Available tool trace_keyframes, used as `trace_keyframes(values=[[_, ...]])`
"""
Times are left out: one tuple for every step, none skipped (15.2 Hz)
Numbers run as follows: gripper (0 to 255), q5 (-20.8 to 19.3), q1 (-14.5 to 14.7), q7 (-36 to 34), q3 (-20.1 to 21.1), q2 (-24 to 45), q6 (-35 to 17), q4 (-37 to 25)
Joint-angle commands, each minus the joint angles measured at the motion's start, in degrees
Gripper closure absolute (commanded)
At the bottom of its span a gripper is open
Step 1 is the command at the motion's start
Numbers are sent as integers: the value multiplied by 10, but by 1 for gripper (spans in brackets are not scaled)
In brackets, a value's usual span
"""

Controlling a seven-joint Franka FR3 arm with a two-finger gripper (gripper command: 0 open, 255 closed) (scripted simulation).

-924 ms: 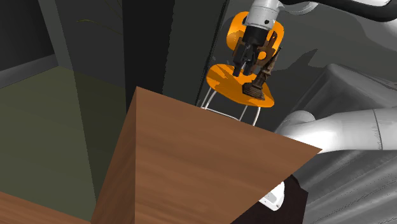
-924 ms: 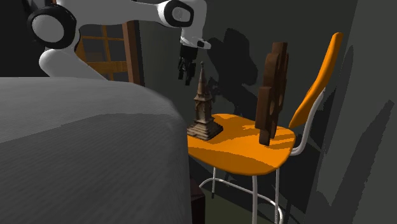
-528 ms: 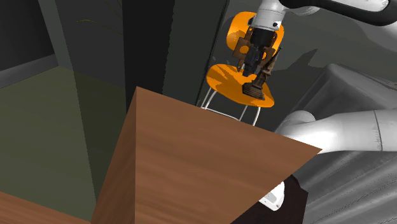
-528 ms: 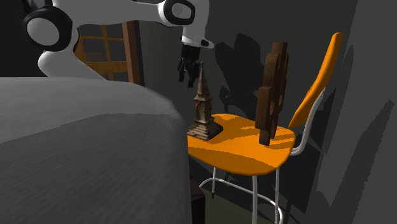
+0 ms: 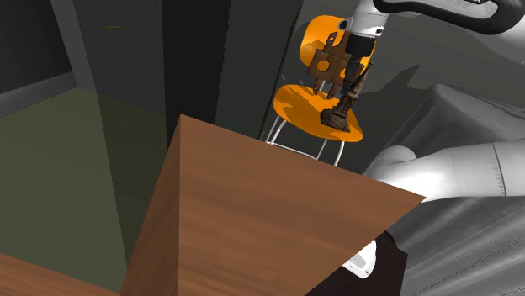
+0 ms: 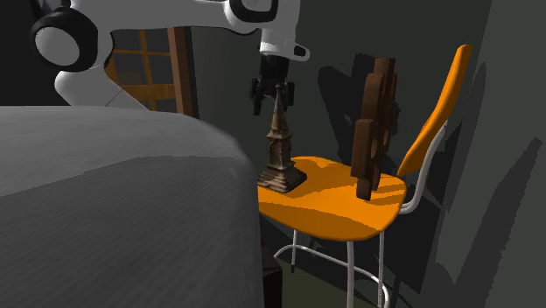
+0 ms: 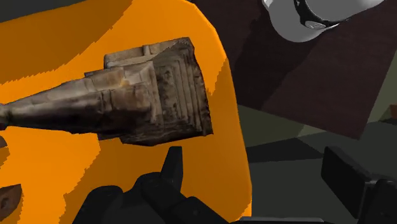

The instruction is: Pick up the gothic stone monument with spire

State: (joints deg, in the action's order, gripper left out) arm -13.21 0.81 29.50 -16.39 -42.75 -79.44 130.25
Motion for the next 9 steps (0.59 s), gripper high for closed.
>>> trace_keyframes(values=[[0,-32,4,52,-22,8,-6,-11],[0,-46,6,77,-33,15,-9,-20],[0,-60,9,102,-45,22,-14,-29],[0,-73,12,126,-56,30,-19,-38],[0,-86,15,151,-67,38,-24,-48],[0,-90,16,160,-72,41,-27,-52],[0,-91,16,159,-73,39,-33,-43],[0,-93,15,157,-75,38,-40,-34],[0,-94,15,156,-76,36,-47,-25]])
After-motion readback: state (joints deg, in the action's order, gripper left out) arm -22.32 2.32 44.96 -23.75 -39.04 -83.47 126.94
